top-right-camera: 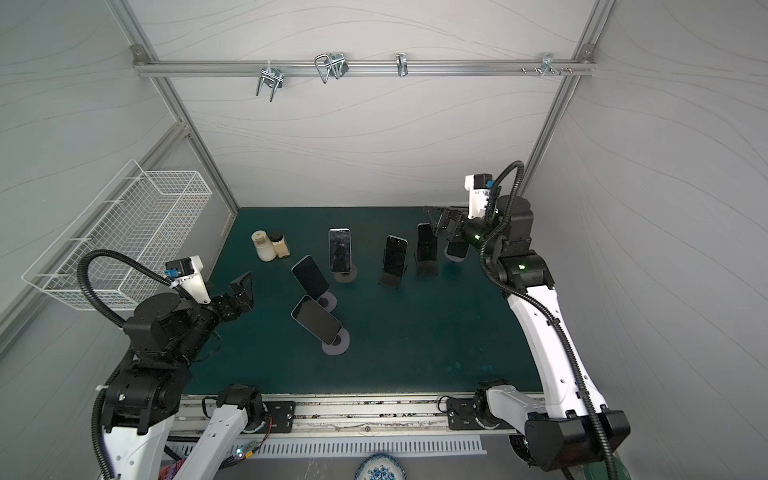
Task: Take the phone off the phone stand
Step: 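Swing the right gripper over the phones while the left arm lifts, then move the right gripper toward the teal phone on the lavender round stand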
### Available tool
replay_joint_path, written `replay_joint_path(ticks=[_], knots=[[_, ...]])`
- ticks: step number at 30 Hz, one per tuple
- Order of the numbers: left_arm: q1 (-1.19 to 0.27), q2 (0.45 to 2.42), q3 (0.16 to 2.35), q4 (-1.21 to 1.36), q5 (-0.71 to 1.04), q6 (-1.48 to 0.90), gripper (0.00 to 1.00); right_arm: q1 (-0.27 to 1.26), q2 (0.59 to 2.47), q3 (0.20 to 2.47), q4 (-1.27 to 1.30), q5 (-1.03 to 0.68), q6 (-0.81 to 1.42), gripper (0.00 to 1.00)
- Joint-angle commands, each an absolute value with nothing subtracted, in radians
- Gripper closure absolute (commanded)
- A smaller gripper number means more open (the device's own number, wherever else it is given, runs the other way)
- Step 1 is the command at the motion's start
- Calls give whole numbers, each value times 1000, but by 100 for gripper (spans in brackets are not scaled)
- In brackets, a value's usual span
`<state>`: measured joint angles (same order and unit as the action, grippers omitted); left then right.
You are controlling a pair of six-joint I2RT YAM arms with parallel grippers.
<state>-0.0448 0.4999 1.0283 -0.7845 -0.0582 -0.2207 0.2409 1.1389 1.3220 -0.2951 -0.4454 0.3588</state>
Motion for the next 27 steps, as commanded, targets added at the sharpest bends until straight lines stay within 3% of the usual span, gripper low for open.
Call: replay_joint_path(ticks=[1,14,27], knots=[[-51,483,1100,-888,-9,-276,1,304,1142,1362,-353,-481,321,8],[-51,482,1257,-1234,117,-382,1,602,1184,1414,-461,-507,191,9],[-51,426,1292,-1428,146,-392,2,892,1231,1317,-361,-433,183,10]])
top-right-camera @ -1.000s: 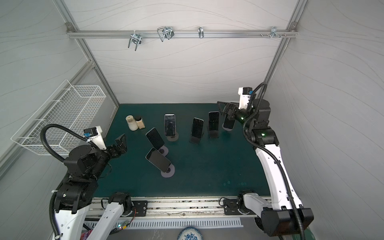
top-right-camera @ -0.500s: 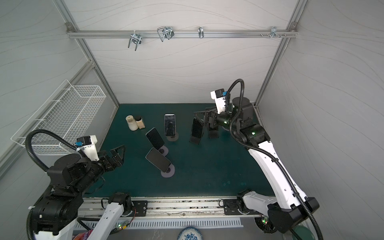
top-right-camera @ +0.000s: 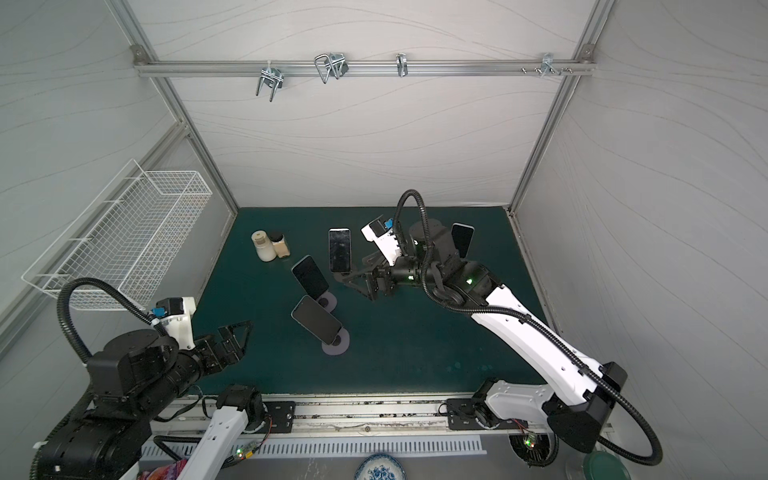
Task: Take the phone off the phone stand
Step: 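Move the right gripper toward the teal phone on the lavender round stand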
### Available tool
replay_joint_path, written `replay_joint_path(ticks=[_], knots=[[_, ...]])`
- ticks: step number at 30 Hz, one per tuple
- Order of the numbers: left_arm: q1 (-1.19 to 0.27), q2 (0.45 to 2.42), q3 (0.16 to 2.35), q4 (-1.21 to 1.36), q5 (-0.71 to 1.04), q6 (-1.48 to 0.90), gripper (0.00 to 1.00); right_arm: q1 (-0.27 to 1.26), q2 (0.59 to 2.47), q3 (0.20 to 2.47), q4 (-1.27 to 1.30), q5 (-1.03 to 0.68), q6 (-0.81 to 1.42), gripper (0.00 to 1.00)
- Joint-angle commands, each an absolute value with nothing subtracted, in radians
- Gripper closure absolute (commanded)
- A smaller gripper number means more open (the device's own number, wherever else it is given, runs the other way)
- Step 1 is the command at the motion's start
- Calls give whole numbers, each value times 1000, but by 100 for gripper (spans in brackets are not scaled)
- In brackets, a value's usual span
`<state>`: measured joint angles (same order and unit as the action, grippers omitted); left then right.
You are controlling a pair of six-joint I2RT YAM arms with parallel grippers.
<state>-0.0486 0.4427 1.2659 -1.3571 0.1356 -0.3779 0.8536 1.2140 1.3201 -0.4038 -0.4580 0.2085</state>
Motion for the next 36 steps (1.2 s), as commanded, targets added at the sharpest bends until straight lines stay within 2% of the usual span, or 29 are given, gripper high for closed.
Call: replay_joint_path(ticks=[1,14,28,36], knots=[[-51,422,1292,-1442,147,-390,2,906,1240,1319,-361,-428,183,10],[-51,378,1224,-1506,163,-384,1,1066,1329,1372,-415,-346,143,10],[-51,360,1175,-1537,193,-447,1,1095,1273,1349,-453,-269,44,10],[-51,368,1188,-1567,211,-439,1,1134,1281,1320,-433,-295,-25,11]])
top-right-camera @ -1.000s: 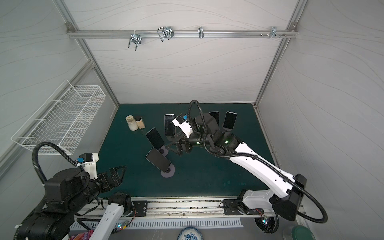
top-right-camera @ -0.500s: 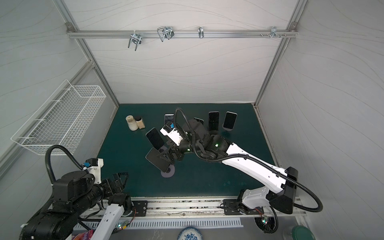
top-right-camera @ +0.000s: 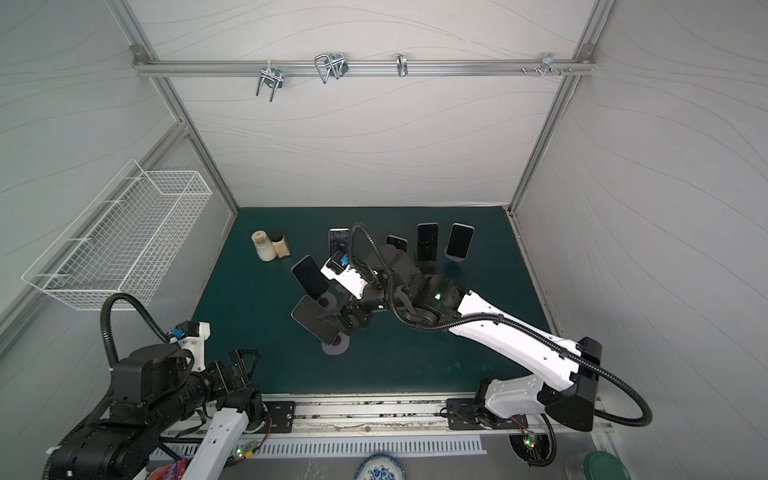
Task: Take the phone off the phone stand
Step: 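Move the right gripper toward the teal phone on the lavender round stand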
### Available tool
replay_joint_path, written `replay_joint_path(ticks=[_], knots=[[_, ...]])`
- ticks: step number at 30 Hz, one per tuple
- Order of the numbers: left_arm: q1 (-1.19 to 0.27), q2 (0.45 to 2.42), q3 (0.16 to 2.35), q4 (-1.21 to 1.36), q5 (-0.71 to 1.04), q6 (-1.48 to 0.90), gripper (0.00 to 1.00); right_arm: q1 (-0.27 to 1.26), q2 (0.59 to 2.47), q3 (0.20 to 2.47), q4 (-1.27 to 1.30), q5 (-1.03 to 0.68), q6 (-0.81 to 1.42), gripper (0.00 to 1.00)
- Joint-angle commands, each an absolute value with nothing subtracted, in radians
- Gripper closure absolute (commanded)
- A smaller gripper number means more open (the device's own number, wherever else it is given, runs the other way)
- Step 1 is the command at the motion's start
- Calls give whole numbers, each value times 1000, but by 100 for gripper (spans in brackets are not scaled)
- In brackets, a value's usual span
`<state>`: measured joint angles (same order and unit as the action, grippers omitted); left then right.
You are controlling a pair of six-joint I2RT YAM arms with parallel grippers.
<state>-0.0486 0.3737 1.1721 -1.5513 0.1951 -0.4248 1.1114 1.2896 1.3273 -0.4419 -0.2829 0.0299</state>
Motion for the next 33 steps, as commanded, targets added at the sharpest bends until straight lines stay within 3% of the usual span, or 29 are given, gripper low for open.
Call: replay_joint_path(ticks=[1,7,18,33], knots=[[-51,367,1181,-1561,212,-439,1,1141,1285,1313,-431,-299,-32,11],[-51,362,1135,-1546,215,-460,1,1178,1317,1301,-404,-306,-42,10],[-51,355,1102,-1506,238,-469,1,1220,1456,1347,-354,-171,1,10],[-51,337,1061,-1353,150,-426,1,1220,1555,1355,-339,-87,201,10]])
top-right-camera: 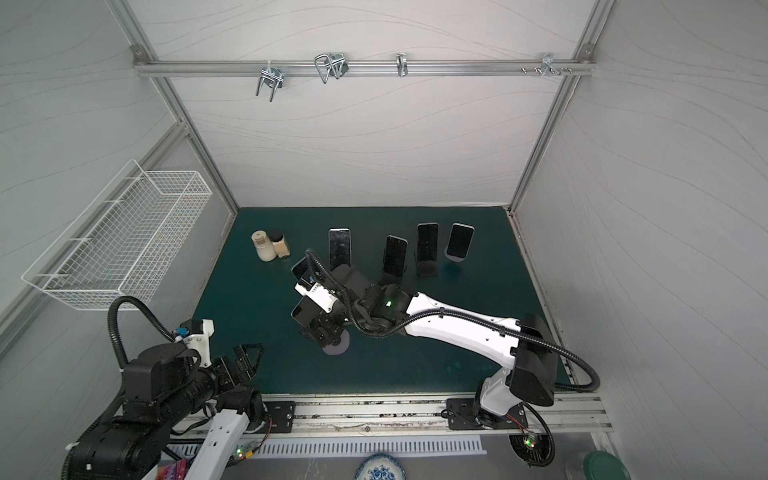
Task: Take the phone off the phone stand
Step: 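Move the right gripper toward the teal phone on the lavender round stand, then lower the open right gripper around the teal phone's top edge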
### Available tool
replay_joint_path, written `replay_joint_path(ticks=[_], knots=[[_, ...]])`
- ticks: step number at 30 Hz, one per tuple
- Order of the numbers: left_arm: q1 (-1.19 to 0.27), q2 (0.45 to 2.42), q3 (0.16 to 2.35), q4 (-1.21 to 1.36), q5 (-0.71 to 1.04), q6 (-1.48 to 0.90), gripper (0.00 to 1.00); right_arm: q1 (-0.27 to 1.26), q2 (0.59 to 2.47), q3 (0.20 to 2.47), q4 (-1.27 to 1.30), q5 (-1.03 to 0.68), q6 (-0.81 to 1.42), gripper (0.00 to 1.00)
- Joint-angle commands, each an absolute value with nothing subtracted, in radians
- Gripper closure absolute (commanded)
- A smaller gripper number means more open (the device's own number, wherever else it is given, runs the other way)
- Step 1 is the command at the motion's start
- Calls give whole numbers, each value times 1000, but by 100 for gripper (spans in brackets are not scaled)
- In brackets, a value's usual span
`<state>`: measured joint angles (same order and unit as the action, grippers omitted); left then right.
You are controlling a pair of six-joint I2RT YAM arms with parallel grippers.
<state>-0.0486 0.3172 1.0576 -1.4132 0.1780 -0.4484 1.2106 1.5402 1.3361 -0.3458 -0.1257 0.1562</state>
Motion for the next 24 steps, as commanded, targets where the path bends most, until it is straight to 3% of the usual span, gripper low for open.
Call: replay_joint_path(ticks=[1,24], knots=[[-51,344,1063,-1352,146,-413,1,1218,1558,1357,-342,-75,207,10],[-51,368,1042,-1314,130,-301,1,1221,1673,1416,-349,-33,134,10]])
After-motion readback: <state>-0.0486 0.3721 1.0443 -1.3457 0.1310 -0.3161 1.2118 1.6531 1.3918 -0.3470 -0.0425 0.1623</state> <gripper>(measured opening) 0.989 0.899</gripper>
